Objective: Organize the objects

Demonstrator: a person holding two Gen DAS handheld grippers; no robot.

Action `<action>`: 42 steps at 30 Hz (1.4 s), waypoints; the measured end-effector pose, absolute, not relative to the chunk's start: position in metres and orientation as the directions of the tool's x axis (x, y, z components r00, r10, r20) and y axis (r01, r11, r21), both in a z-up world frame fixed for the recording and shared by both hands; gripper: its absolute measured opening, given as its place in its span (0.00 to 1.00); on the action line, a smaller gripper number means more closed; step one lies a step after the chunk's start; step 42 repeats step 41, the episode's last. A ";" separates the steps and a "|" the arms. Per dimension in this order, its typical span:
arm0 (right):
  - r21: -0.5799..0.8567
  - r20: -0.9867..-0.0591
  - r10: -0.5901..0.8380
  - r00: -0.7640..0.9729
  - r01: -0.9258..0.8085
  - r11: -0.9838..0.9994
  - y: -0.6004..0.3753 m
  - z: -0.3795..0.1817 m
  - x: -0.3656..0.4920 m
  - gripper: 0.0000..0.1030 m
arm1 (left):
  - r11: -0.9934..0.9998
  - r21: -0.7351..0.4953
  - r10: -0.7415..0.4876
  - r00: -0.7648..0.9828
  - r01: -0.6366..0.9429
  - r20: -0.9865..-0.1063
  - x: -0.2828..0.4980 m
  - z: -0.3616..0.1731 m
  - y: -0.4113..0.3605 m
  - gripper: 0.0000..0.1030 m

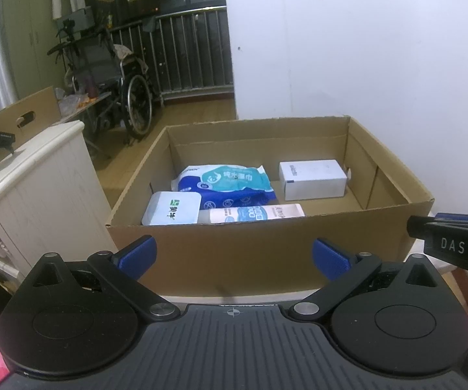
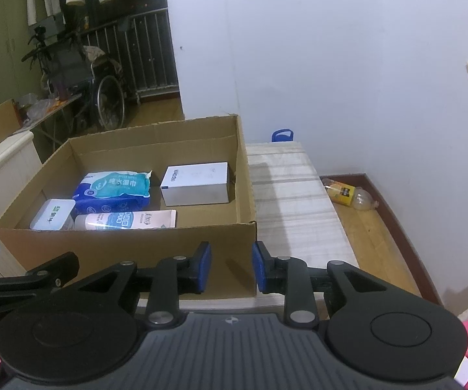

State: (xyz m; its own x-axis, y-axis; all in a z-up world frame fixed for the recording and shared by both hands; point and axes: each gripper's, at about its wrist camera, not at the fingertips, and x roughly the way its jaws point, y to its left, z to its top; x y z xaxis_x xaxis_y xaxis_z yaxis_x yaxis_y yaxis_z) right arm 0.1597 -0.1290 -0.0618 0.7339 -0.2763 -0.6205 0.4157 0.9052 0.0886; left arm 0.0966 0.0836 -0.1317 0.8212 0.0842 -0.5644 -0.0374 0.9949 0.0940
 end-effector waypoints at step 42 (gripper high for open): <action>0.080 -0.638 -0.275 0.719 0.417 0.905 -0.128 -0.065 0.161 0.49 | 0.996 0.076 0.084 0.818 -0.049 -0.569 0.098 -0.134 0.085 1.00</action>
